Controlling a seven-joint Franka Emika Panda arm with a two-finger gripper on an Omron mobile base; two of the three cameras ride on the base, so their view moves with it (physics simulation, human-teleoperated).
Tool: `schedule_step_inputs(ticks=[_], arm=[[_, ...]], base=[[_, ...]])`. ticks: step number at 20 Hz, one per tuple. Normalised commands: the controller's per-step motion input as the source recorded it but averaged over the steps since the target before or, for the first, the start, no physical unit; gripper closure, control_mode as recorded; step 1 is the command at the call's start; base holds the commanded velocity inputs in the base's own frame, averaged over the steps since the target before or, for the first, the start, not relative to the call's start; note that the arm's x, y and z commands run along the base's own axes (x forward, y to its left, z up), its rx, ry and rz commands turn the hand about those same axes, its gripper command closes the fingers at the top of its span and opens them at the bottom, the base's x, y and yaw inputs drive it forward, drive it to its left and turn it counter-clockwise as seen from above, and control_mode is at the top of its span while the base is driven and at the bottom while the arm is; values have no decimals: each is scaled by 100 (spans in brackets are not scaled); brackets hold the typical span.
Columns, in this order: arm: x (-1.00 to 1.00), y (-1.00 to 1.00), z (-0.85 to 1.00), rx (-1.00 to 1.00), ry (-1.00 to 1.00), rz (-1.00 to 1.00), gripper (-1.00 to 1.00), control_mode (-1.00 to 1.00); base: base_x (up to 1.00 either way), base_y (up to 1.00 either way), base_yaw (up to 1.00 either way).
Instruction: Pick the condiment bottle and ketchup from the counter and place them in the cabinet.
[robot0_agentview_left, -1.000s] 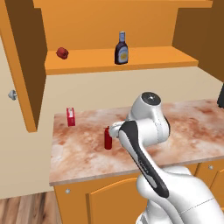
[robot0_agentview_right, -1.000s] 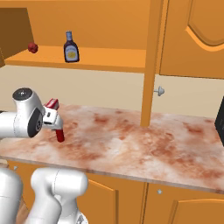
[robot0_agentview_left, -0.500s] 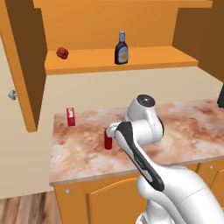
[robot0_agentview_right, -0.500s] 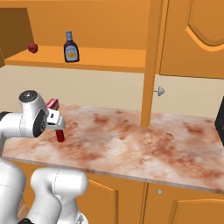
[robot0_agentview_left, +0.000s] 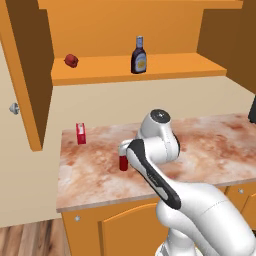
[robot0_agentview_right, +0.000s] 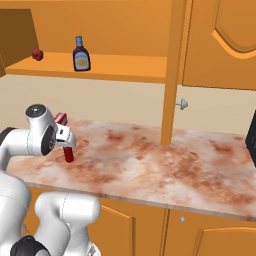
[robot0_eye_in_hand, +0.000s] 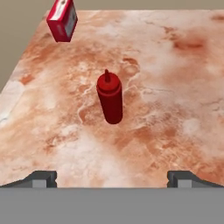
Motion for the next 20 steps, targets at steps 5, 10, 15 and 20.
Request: schedule_step_inputs(ticks=[5,10,15,20], arm=[[22,6,-19,0,1,0,-100,-100],[26,6,-23,0,3,0,-100,-100],[24,3,-21,0,1,0,-100,-100],[19,4,-19,0,0,0,-100,-100]], base=[[0,0,0],[0,0,0],[0,0,0],[0,0,0]])
